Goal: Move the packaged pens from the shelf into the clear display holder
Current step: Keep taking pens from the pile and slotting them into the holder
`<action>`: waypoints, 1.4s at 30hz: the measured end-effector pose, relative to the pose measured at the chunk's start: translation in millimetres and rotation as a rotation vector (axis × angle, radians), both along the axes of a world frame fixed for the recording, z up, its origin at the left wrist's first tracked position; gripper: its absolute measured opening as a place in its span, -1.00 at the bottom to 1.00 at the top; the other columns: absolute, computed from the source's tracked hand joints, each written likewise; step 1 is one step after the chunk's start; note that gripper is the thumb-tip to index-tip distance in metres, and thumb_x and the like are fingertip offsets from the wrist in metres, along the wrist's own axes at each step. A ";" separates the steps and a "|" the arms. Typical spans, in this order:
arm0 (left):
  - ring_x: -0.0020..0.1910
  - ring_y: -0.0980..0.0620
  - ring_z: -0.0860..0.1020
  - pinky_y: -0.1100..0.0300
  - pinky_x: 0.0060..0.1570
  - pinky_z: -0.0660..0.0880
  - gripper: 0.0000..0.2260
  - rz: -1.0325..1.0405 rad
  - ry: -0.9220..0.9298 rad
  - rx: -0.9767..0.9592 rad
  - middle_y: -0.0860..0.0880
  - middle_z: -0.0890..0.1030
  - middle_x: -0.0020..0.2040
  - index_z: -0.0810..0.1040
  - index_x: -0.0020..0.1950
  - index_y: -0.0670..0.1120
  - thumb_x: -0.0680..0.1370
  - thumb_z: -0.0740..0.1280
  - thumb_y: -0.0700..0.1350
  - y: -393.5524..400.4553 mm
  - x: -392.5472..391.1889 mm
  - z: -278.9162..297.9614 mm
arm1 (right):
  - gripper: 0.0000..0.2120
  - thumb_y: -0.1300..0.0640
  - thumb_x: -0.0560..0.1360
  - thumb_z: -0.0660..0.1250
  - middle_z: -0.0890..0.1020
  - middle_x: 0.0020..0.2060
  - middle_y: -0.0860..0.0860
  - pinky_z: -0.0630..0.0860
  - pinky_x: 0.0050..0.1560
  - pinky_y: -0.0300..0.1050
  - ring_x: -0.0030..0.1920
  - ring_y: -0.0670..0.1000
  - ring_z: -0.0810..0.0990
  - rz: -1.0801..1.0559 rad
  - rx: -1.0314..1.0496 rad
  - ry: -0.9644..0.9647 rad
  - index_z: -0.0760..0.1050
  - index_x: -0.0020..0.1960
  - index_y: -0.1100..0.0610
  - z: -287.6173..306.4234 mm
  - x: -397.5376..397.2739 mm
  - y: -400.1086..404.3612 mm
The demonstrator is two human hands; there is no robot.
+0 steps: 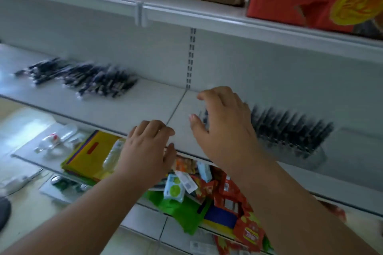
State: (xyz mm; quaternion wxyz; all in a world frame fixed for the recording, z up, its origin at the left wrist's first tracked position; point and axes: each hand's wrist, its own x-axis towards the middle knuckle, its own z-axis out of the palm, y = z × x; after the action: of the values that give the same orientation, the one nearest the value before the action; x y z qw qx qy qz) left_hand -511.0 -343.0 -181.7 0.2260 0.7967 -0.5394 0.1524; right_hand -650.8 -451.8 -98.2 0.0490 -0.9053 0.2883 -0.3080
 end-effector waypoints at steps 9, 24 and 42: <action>0.03 -0.09 0.53 0.03 0.01 0.47 -0.66 0.270 0.017 0.092 0.01 0.56 0.00 0.59 0.11 0.04 0.47 0.16 0.12 109.4 126.4 17.0 | -0.58 -0.13 0.54 0.27 0.44 0.26 0.05 0.38 0.22 0.07 0.23 0.12 0.42 0.183 0.039 0.120 0.40 0.32 0.03 20.0 153.9 78.4; 0.23 0.02 0.42 0.07 0.18 0.36 -0.69 0.118 0.087 0.199 0.11 0.50 0.18 0.49 0.27 0.12 0.58 0.19 0.16 162.4 322.9 19.3 | -0.67 -0.14 0.56 0.22 0.45 0.16 -0.08 0.41 0.19 -0.07 0.17 -0.04 0.42 0.104 0.192 0.103 0.41 0.26 -0.03 7.1 315.9 146.4; 0.13 -0.04 0.50 0.09 0.08 0.44 -0.70 0.256 0.273 0.152 0.05 0.57 0.09 0.53 0.22 0.03 0.60 0.21 0.15 146.5 495.4 20.1 | -0.67 -0.09 0.53 0.31 0.52 0.10 0.00 0.41 0.02 -0.13 0.09 0.02 0.51 0.133 0.173 0.100 0.46 0.22 0.05 -5.5 486.6 121.4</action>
State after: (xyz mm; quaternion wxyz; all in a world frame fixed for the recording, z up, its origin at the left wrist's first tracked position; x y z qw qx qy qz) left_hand -15.6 -196.6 -161.6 0.2148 0.8869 -0.4079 0.0295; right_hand -164.1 -330.4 -103.8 0.1326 -0.9291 0.2551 -0.2324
